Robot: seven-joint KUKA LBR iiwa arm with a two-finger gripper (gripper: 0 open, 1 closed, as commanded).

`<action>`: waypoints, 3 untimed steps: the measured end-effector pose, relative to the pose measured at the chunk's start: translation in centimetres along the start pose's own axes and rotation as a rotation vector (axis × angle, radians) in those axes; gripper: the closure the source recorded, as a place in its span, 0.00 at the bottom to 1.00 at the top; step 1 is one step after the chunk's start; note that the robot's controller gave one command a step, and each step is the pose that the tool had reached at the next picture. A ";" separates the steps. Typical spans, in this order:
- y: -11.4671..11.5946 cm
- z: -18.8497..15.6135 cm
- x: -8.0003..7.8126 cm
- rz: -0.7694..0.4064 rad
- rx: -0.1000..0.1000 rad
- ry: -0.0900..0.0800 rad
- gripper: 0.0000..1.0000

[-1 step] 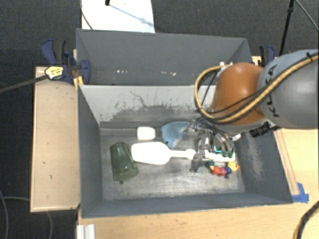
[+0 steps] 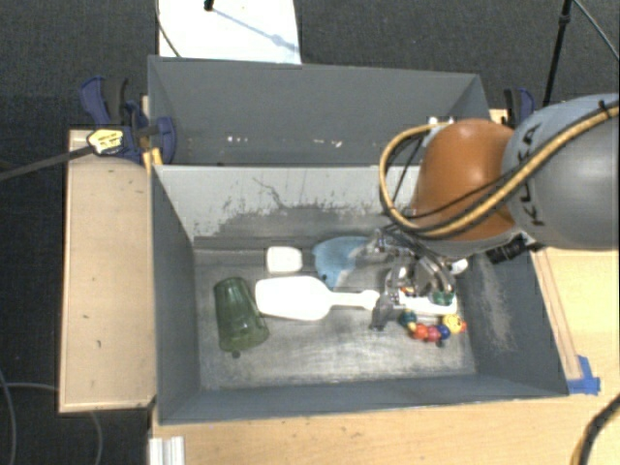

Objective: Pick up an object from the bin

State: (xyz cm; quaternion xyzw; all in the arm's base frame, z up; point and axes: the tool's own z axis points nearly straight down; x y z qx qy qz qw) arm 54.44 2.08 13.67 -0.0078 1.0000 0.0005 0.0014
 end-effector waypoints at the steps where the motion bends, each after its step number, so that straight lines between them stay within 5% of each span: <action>1: 2.6 6.5 0.3 0.029 0.002 -0.006 0.00; 2: 2.6 2.7 1.1 0.191 0.001 0.002 0.00; 3: 2.7 3.8 0.5 0.124 0.000 -0.002 0.00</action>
Offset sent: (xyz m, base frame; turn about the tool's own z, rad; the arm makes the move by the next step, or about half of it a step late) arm -0.0142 0.0268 -0.0025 0.2605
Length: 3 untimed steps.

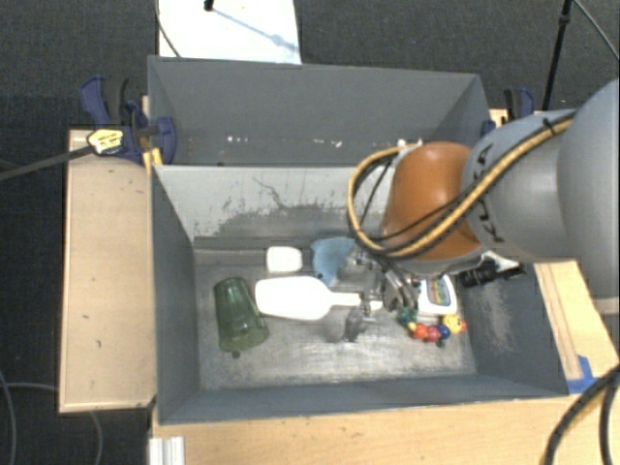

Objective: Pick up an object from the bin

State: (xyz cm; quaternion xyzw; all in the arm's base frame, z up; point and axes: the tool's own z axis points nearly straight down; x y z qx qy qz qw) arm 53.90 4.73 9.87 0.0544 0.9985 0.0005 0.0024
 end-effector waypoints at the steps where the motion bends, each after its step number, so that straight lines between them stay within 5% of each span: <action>1: -0.7 2.0 0.9 0.011 0.000 0.004 0.00; 2: -1.5 2.4 0.4 0.100 -0.002 -0.007 1.00; 3: -1.5 2.4 0.4 0.100 -0.002 -0.007 1.00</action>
Offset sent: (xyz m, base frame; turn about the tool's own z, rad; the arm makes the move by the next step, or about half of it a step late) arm -0.0099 -0.0145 -0.0287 0.1002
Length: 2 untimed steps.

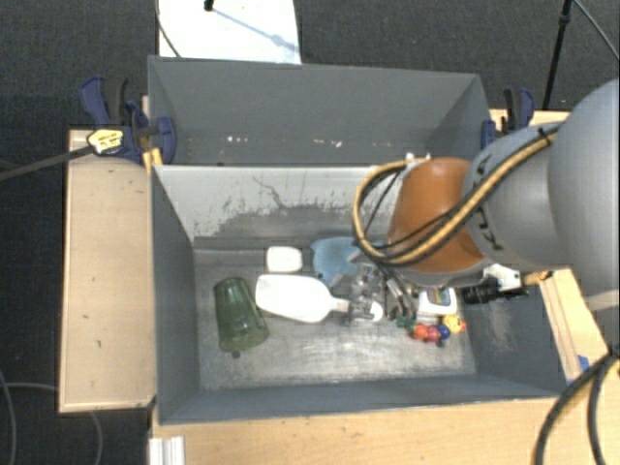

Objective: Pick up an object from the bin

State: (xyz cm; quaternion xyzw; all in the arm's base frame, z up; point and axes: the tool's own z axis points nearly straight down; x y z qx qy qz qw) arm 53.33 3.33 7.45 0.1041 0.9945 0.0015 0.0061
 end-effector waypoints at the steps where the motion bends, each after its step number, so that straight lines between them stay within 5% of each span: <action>1: 0.0 -0.3 0.2 0.000 0.002 0.005 1.00; 2: -0.1 -2.1 0.5 -0.002 0.006 0.019 1.00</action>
Offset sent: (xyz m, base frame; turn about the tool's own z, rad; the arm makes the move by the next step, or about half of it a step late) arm 0.0000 -0.0002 0.1204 0.0000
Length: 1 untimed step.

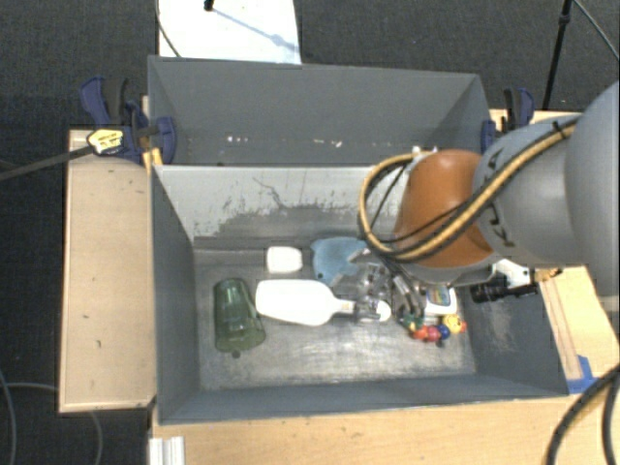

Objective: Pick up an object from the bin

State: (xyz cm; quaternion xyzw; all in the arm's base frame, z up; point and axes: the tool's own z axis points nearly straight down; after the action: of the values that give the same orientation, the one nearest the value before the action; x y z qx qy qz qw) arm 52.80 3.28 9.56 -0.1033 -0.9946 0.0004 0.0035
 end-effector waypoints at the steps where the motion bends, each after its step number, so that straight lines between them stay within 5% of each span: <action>1: 0.0 -2.3 -0.1 0.000 -0.001 -0.003 1.00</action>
Offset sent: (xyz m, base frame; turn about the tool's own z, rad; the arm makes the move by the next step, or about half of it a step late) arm 0.0000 0.0000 0.0116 0.0000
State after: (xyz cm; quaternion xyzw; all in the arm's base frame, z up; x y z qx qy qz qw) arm 52.90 3.27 11.84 -0.1031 -0.9947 0.0001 0.0019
